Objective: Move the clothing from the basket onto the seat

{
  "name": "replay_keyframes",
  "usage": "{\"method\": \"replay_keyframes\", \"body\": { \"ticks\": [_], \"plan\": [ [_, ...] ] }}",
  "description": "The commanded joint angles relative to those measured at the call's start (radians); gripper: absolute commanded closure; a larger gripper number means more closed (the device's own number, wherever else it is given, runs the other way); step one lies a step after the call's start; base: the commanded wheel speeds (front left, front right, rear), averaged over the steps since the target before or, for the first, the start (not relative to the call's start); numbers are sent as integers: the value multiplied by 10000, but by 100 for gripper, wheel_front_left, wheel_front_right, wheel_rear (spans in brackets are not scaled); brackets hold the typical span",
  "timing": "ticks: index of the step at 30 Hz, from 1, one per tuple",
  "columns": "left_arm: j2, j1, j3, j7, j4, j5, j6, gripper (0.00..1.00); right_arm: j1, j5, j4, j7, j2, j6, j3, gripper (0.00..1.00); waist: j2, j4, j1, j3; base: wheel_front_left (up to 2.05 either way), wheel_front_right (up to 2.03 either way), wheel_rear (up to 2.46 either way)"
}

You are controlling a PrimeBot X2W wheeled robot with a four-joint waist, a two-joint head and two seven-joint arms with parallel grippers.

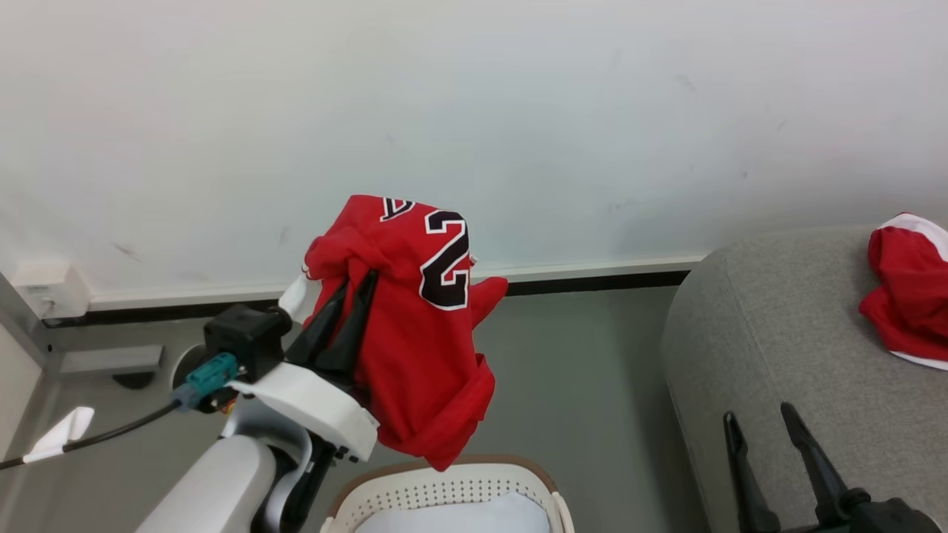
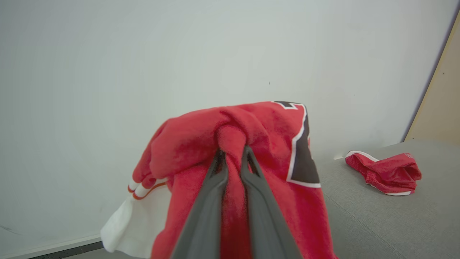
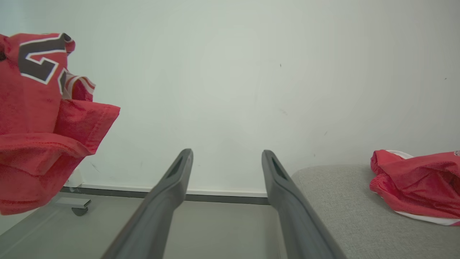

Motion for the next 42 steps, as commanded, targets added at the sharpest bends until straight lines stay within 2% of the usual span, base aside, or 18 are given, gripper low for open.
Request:
{"method": "replay_keyframes", "body": {
  "ticks": [1, 9, 14, 20, 24, 33, 37, 42],
  "plan": [
    [108, 158, 31, 65, -213, 50, 67, 100, 196, 152, 60, 10, -11, -24, 37, 0, 0, -4, 3, -122, 0, 0, 0],
    [419, 340, 77, 527, -1231, 98, 437, 100, 313, 313, 146, 10, -9, -22, 476, 0, 0, -74, 3, -322, 0, 0, 0],
    [448, 439, 10, 586, -1485, 110, 518, 100, 138, 312, 116, 10, -9, -22, 678, 0, 0, -103, 3, -327, 0, 0, 0],
    [379, 488, -104, 631, -1648, 88, 518, 100, -480, 498, 121, 10, -142, -24, 1583, 0, 0, -131, 3, -272, 0, 0, 0],
    [306, 453, -200, 638, -1702, 86, 494, 100, -1273, 1214, 340, 10, -589, -22, 2806, 0, 0, -128, 3, -243, 0, 0, 0],
    [10, 209, -526, 623, -1667, 6, 316, 100, -3782, 3882, 1076, 374, -2011, -24, 6324, 0, 0, 44, 3, -217, 0, 0, 0],
    [-150, 134, -683, 606, -1593, -24, 267, 100, -4914, 4867, 1461, 499, -2292, -24, 7748, 0, 0, 112, 3, -226, 0, 0, 0],
    [-275, 46, -868, 634, -1532, -23, 160, 100, -6086, 5934, 2104, 417, -2324, -22, 9045, 0, 0, 196, 3, -247, 0, 0, 0]
  ]
}}
